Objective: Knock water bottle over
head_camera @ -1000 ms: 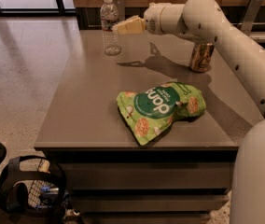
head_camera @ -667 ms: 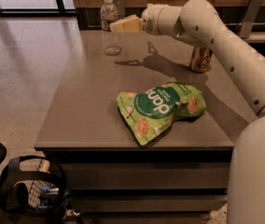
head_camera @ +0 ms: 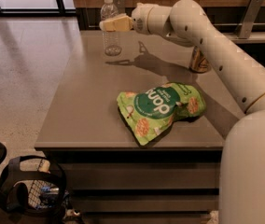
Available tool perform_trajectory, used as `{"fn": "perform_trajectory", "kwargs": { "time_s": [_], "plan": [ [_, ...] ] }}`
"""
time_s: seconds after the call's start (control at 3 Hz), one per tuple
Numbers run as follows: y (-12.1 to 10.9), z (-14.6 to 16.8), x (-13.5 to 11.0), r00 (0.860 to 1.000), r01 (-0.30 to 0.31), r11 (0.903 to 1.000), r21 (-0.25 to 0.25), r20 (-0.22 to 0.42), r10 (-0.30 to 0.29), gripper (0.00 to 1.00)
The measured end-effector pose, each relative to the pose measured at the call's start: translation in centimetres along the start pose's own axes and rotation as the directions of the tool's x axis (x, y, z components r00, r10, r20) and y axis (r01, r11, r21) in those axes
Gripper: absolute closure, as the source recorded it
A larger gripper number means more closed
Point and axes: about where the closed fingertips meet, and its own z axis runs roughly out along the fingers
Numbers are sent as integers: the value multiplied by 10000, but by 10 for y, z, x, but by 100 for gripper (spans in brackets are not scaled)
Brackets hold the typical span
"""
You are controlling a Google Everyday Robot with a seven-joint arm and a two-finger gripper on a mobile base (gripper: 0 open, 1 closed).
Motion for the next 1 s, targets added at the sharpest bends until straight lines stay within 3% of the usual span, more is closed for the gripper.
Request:
{"fn": "perform_trajectory", "kwargs": {
  "time_s": [0.33,1.0],
  "plan": [
    [3,16,3,9998,-221,9996,-200,-25,220,0],
    [1,27,18,9980,-627,9975,-333,-86,625,39]
  ]
}}
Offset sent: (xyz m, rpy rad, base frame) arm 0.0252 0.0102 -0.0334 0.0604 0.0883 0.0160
